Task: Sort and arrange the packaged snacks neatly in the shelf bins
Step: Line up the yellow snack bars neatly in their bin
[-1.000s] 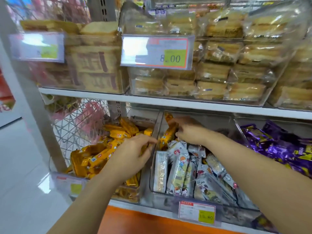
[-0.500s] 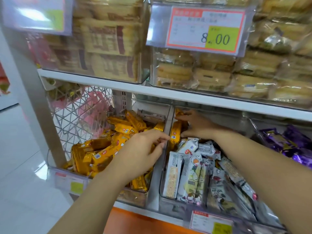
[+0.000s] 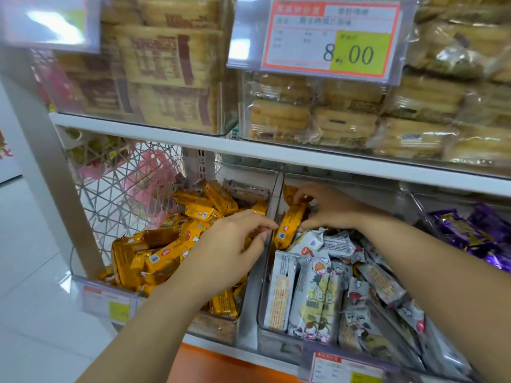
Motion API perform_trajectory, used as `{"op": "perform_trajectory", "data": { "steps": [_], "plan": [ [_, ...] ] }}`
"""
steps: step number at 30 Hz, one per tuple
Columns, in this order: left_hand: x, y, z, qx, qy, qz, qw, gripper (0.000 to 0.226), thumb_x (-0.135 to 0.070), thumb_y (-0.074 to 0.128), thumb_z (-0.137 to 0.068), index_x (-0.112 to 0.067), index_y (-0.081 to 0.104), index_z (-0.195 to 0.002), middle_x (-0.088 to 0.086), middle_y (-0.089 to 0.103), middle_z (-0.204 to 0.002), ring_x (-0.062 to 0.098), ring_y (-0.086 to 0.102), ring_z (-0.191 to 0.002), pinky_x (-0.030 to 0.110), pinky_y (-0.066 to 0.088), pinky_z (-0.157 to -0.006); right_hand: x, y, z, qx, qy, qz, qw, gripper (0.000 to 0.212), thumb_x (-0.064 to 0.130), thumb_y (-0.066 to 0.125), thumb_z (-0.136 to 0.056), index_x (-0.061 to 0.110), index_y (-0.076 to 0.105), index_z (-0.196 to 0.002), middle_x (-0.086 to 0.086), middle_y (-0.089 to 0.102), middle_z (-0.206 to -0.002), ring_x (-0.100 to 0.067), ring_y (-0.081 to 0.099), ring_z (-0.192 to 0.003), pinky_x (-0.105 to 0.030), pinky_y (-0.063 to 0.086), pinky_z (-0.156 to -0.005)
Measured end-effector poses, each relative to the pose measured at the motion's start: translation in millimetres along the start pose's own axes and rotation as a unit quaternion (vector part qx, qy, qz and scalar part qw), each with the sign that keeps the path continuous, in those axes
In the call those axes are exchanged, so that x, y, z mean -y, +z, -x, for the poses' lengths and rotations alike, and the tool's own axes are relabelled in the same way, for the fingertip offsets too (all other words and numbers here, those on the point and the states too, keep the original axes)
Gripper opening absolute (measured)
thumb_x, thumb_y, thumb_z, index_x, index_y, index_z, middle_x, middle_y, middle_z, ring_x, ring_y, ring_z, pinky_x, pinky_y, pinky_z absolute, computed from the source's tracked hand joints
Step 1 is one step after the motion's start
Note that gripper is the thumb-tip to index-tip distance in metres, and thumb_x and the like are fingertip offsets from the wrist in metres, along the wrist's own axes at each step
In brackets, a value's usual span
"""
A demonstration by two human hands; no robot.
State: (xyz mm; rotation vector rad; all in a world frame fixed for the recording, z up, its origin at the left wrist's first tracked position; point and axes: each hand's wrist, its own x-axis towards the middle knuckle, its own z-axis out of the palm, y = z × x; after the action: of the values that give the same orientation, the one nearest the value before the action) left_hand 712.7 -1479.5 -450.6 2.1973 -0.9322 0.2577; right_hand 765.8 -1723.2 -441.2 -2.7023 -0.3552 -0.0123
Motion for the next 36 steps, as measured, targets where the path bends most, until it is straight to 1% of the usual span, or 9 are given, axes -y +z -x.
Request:
{"op": "perform_trajectory", "data": {
  "steps": [6, 9, 14, 21, 25, 28, 30, 32, 36],
  "plan": [
    [0.0, 0.2, -0.3, -0.004, 0.006, -0.004, 1.000, 0.021, -0.016, 0.054, -0.094, -0.024, 0.066, -0.110, -0.029, 0.052, -0.093, -0.013, 0.048, -0.098, 0.000, 0.035, -0.075, 7.1, -0.8, 7.1, 0.016, -0.008, -0.017, 1.000, 0.044, 0.025, 0.081, -0.069, 0.031, 0.054, -0.104, 0.006, 0.050, -0.115, -0.011, 0.048, -0.109, -0.022, 0.041, -0.085],
    [-0.3, 0.3, -0.9, -0.004, 0.007, -0.004, 1.000, 0.021, -0.015, 0.055, -0.094, -0.024, 0.066, -0.109, -0.029, 0.051, -0.091, -0.015, 0.047, -0.097, 0.000, 0.035, -0.075, 11.7, -5.1, 11.8, 0.012, -0.027, -0.025, 0.999, 0.039, 0.019, 0.082, -0.068, 0.022, 0.058, -0.099, 0.000, 0.055, -0.117, -0.017, 0.053, -0.107, -0.028, 0.045, -0.085],
    [0.0, 0.6, 0.0, -0.004, 0.008, -0.003, 1.000, 0.022, -0.015, 0.054, -0.094, -0.024, 0.066, -0.110, -0.029, 0.052, -0.093, -0.009, 0.048, -0.103, 0.000, 0.035, -0.077, 12.0, -8.8, 22.7, 0.006, -0.062, 0.030, 0.998, 0.035, 0.025, 0.081, -0.070, 0.028, 0.053, -0.091, 0.002, 0.055, -0.098, -0.014, 0.048, -0.089, -0.021, 0.036, -0.068],
    [3.0, 2.7, 1.5, 0.003, 0.011, -0.011, 1.000, 0.023, -0.014, 0.053, -0.095, -0.022, 0.066, -0.112, -0.023, 0.053, -0.095, -0.015, 0.048, -0.092, 0.000, 0.034, -0.076, 14.5, -9.6, 58.0, -0.069, -0.094, 0.051, 0.992, 0.033, 0.032, 0.078, -0.073, 0.025, 0.059, -0.099, 0.009, 0.052, -0.101, -0.012, 0.045, -0.094, -0.026, 0.037, -0.080],
    [-2.5, 5.3, 1.8, 0.009, 0.006, 0.002, 1.000, 0.028, -0.019, 0.052, -0.095, -0.029, 0.061, -0.120, -0.016, 0.051, -0.116, -0.006, 0.047, -0.106, -0.002, 0.028, -0.087, 18.4, -10.7, 80.9, -0.182, -0.052, 0.030, 0.981, 0.035, 0.033, 0.079, -0.071, 0.033, 0.053, -0.095, 0.008, 0.051, -0.100, -0.017, 0.048, -0.096, -0.029, 0.039, -0.076],
    [-10.9, 4.9, 2.5, -0.009, 0.014, 0.030, 0.999, 0.043, -0.024, 0.053, -0.095, -0.038, 0.043, -0.134, -0.021, 0.042, -0.130, -0.008, 0.036, -0.121, -0.006, 0.020, -0.093, 36.0, -14.7, 95.9, -0.245, -0.006, -0.006, 0.969, 0.037, 0.030, 0.078, -0.072, 0.034, 0.050, -0.095, 0.004, 0.056, -0.100, -0.016, 0.052, -0.095, -0.030, 0.043, -0.078],
    [-15.3, 2.9, 4.6, -0.022, 0.023, 0.046, 0.998, 0.053, -0.026, 0.056, -0.093, -0.041, 0.033, -0.138, -0.022, 0.038, -0.133, -0.009, 0.033, -0.123, -0.006, 0.020, -0.094, 53.7, -12.4, 102.3, -0.259, -0.007, -0.024, 0.965, 0.037, 0.027, 0.078, -0.072, 0.035, 0.049, -0.092, 0.006, 0.058, -0.099, -0.008, 0.053, -0.092, -0.020, 0.043, -0.079],
    [-16.1, -0.9, 7.6, -0.036, 0.044, 0.044, 0.997, 0.052, -0.023, 0.058, -0.093, -0.042, 0.036, -0.135, -0.019, 0.043, -0.131, -0.005, 0.039, -0.121, -0.001, 0.026, -0.095, 74.9, -5.5, 104.1, -0.269, -0.024, -0.045, 0.962, 0.038, 0.022, 0.078, -0.072, 0.038, 0.048, -0.090, 0.010, 0.057, -0.097, 0.005, 0.051, -0.089, -0.004, 0.037, -0.076],
    [-3.4, -21.8, 22.1, -0.082, 0.056, 0.010, 0.995, 0.045, -0.023, 0.059, -0.091, -0.044, 0.047, -0.129, -0.021, 0.049, -0.123, -0.003, 0.048, -0.114, 0.014, 0.041, -0.090, 111.1, 16.1, 90.7, -0.279, -0.069, -0.083, 0.954, 0.037, 0.020, 0.074, -0.077, 0.036, 0.046, -0.095, 0.013, 0.048, -0.097, 0.004, 0.046, -0.089, -0.004, 0.034, -0.078]
  ]
}}
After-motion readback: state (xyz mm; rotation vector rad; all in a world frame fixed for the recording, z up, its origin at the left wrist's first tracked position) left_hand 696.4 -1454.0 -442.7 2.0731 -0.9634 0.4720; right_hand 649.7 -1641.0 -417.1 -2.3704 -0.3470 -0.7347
